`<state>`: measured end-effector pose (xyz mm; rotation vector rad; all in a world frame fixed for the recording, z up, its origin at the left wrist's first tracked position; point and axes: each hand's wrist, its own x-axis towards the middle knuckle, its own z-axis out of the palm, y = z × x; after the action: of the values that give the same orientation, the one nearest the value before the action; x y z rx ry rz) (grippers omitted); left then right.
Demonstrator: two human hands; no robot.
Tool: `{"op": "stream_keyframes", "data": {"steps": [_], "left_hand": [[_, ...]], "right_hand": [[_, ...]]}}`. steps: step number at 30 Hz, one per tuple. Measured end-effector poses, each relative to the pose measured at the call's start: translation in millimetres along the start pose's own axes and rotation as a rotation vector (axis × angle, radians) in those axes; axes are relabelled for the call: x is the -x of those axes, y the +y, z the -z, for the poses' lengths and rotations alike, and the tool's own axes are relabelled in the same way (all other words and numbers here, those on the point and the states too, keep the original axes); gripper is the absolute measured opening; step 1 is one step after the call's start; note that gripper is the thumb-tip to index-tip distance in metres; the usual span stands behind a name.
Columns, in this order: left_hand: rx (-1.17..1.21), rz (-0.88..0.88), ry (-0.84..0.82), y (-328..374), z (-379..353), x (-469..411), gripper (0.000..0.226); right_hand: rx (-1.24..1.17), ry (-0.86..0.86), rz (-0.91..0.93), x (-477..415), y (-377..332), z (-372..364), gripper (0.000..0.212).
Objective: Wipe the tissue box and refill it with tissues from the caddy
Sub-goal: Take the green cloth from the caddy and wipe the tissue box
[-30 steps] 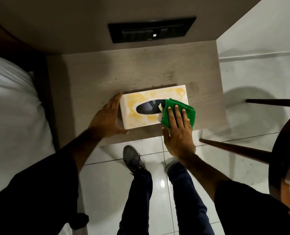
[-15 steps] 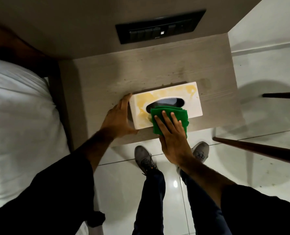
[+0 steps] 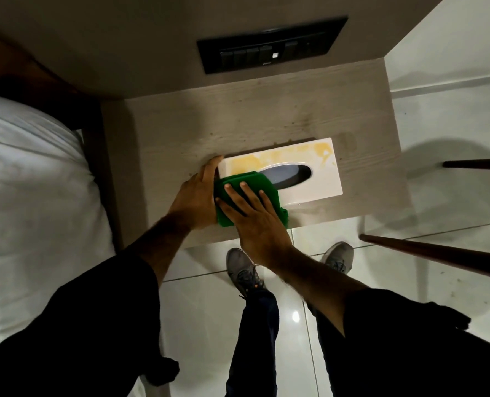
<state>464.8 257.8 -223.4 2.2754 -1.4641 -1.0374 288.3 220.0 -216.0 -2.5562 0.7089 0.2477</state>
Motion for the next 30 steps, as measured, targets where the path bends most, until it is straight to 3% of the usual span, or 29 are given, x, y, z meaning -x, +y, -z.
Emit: {"op": "stream_keyframes", "data": {"steps": [4, 8, 12, 26, 30], "left_hand": [[0.010, 0.032, -0.042, 1.3, 2.7, 0.9, 0.142], [-0.027, 0.080, -0.075, 3.7, 3.6, 1.2, 0.150], [-0.007, 0.099, -0.052, 3.5, 3.0, 1.7, 0.148], [-0.077, 0.130, -0.075, 11.4, 5.3, 2.7, 0.147], [-0.070, 0.128, -0.039, 11.0, 2.1, 4.1, 0.146]], "right_hand": [[-0.025, -0.015, -0.076, -29.2, 7.8, 16.7, 0.080], [0.028, 0.004, -0.109, -46.8, 21.9, 30.1, 0.075], [0.017, 0.049, -0.278, -41.6, 47.4, 38.5, 0.072], [-0.030, -0.032, -0.510, -2.8, 126.6, 70.2, 0.079], [0.111, -0.175, -0.412, 39.8, 142.5, 69.1, 0.081]]}}
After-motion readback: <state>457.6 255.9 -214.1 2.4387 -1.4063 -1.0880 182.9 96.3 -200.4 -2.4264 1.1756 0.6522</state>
